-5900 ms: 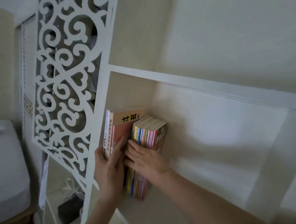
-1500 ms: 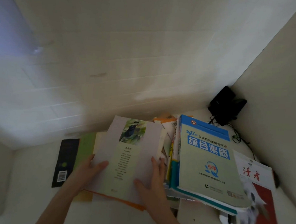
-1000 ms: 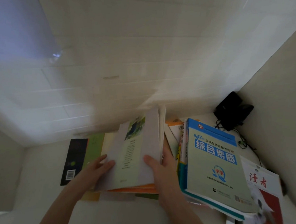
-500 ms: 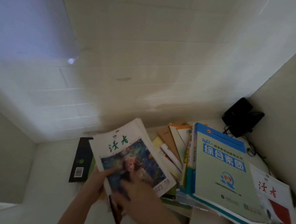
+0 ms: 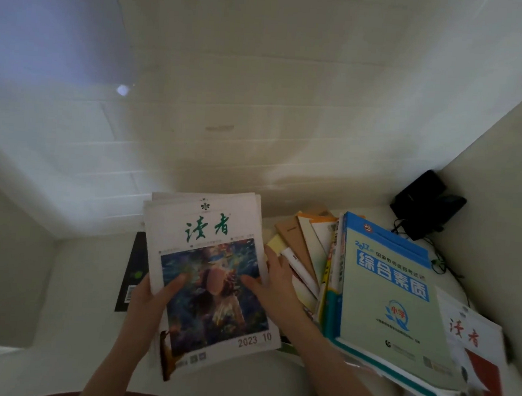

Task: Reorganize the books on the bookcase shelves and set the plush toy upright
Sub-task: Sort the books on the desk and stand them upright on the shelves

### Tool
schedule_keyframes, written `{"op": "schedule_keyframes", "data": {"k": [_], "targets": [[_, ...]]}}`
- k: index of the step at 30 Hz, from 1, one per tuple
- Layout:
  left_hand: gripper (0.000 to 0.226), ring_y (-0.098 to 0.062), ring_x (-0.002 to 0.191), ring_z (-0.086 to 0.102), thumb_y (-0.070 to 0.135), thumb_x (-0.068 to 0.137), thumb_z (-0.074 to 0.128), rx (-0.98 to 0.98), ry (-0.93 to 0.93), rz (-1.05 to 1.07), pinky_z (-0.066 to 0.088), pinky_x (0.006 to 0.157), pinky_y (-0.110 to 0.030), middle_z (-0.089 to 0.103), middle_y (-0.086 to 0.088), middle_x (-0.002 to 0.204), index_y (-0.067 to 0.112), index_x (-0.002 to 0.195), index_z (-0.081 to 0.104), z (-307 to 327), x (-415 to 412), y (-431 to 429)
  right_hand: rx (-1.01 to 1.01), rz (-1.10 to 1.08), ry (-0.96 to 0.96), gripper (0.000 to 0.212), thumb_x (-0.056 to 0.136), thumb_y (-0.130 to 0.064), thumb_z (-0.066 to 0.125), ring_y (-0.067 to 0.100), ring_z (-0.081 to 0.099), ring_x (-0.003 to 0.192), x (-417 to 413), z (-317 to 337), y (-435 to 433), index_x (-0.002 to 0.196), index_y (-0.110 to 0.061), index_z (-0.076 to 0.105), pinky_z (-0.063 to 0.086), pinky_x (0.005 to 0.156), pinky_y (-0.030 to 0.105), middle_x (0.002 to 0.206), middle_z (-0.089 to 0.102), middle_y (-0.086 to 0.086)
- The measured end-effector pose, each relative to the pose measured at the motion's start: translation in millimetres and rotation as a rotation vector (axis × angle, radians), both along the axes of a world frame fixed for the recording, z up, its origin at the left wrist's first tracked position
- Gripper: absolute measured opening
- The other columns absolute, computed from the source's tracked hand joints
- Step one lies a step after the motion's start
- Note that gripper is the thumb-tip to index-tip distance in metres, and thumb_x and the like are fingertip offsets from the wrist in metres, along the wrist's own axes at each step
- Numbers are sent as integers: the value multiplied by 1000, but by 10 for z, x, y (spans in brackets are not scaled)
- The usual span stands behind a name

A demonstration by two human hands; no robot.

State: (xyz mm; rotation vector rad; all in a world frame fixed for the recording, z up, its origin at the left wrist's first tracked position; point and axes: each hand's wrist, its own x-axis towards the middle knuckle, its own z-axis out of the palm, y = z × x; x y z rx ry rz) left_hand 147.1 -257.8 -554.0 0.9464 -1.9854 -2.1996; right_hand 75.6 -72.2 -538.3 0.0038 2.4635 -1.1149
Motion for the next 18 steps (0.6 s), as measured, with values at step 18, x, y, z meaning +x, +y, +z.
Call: {"op": "schedule_keyframes", "data": {"k": [18], "targets": [[36, -23, 95, 64, 29, 81, 64, 11, 66, -334, 57, 55, -31, 64, 6, 109, 44, 110, 50, 441, -414, 835, -217, -402, 208, 54, 90, -19, 62, 11, 54, 94, 205, 343, 980, 139, -22, 39, 42, 65, 5, 99, 55, -6]]}}
